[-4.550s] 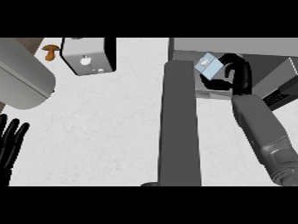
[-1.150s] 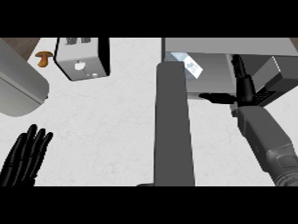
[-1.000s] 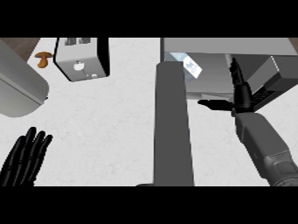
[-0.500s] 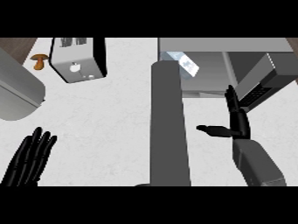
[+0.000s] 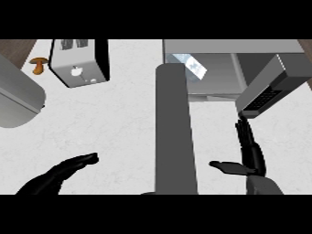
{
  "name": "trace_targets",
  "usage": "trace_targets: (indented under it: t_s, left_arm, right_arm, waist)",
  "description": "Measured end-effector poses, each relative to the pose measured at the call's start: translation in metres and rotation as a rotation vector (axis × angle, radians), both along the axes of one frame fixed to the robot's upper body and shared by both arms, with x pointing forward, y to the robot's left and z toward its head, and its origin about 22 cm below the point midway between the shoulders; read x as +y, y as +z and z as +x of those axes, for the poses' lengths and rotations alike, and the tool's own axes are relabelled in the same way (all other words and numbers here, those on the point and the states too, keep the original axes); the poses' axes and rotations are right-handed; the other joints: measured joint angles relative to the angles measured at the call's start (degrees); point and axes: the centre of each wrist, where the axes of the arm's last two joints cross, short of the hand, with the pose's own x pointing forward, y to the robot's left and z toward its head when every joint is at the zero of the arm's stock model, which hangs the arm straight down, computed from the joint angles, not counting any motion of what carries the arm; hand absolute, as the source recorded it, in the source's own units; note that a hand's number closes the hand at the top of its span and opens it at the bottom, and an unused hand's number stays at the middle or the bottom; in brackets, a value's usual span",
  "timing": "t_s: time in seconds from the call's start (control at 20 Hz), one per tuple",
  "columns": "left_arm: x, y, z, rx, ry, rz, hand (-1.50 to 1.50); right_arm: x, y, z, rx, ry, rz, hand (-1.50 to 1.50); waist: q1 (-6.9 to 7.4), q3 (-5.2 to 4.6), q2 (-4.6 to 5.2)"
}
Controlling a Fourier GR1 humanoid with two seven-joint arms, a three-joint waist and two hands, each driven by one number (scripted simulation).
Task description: Pick up the milk, place it into the microwave and close the microwave
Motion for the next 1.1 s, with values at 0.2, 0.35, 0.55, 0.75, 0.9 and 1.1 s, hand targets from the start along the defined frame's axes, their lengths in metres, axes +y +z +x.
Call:
trace_targets:
  t_s: [0.2,0.35,0.55,0.75,0.9,1.1]
  left_arm:
    - [-0.011,-0.006,0.009,-0.006,-0.040,0.024,1.50]
    - [-0.018,-0.004,0.019,0.011,-0.075,0.027,1.50]
    - [-0.026,-0.008,0.036,0.017,-0.122,0.060,1.50]
    - [-0.047,-0.010,0.049,0.027,-0.212,0.104,1.50]
    - [-0.058,-0.017,0.063,0.053,-0.289,0.154,1.50]
    - [-0.090,-0.024,0.073,0.087,-0.394,0.187,1.50]
  right_arm:
    - [-0.009,-0.004,-0.025,-0.039,0.016,0.026,-1.50]
    - [-0.018,-0.002,-0.044,-0.055,0.015,0.040,-1.50]
    - [-0.024,0.004,-0.071,-0.076,0.009,0.058,-1.50]
    - [-0.032,0.005,-0.096,-0.063,-0.007,0.052,-1.50]
    - [-0.041,0.009,-0.114,-0.061,-0.015,0.042,-1.50]
    - [-0.043,0.018,-0.129,-0.078,-0.022,0.039,-1.50]
  waist:
    - [-0.01,-0.14,-0.17]
    - [-0.08,-0.10,-0.10]
    - [-0.19,-0.06,0.01]
    - [-0.04,-0.01,0.11]
    - [-0.31,0.00,0.18]
    - [-0.41,0.00,0.15]
